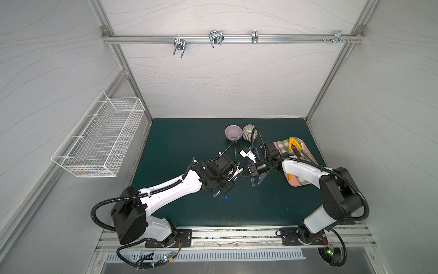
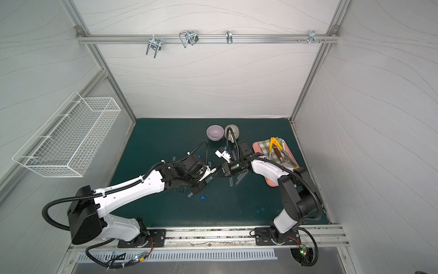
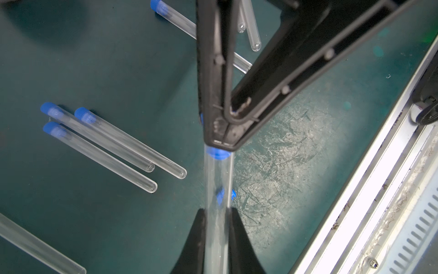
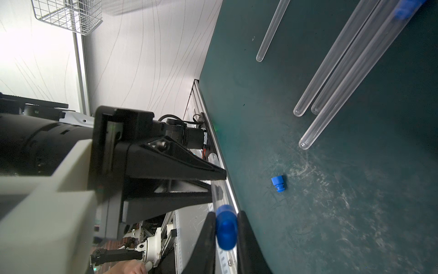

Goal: Remove stoppers from test tubes
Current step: Open the stopper on the test tube.

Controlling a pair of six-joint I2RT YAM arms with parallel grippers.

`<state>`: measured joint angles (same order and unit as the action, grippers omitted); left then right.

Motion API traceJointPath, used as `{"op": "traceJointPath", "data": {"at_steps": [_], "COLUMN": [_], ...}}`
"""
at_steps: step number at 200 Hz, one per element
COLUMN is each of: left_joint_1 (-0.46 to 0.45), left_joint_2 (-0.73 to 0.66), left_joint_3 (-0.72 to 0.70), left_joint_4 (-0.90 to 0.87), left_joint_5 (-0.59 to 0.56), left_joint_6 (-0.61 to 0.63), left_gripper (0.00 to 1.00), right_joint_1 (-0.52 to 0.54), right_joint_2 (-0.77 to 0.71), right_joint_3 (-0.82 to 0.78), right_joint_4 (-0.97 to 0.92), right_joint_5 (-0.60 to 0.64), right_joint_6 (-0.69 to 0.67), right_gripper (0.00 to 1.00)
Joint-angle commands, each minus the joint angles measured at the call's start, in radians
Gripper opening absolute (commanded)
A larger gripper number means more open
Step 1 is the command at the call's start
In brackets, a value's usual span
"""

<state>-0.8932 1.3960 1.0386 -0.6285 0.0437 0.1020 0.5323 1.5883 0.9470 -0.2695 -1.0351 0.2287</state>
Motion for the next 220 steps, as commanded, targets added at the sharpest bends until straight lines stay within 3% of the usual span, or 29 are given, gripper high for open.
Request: {"op": "traceJointPath", "data": {"at_steps": [1,64,121,220], "left_joint_1": [-0.008,-0.007,-0.007,-0.007], "left_joint_2": [0.014,0.021,0.033,0.052], "left_joint_3": [0.005,0.006,0.009,0.009], "left_joint_4": [0.012,0.006,0.0,-0.013], "left_joint_5": [-0.02,-0.045,-0.073,-0.12], "left_joint_6": [0.02,0.019,0.019,0.017], "left_gripper": [0.0,0.0,0.0,0.0], "right_joint_1": [-0.002,-0.016,-0.031,-0.055], "right_joint_2": [-0.019,-0.021,-0.035,-0.062], "right_joint_3": [0.01,0.014,0.006,0.042], "right_joint_4": [-0.012,-0.039,-0.047,-0.169], "right_joint_5": [-0.036,-0.032,-0.042,0.064], "right_joint_6": [-0.023,-0.043,-0.051,-0.124], "right_gripper": [0.07,0.0,0.0,0.0]}}
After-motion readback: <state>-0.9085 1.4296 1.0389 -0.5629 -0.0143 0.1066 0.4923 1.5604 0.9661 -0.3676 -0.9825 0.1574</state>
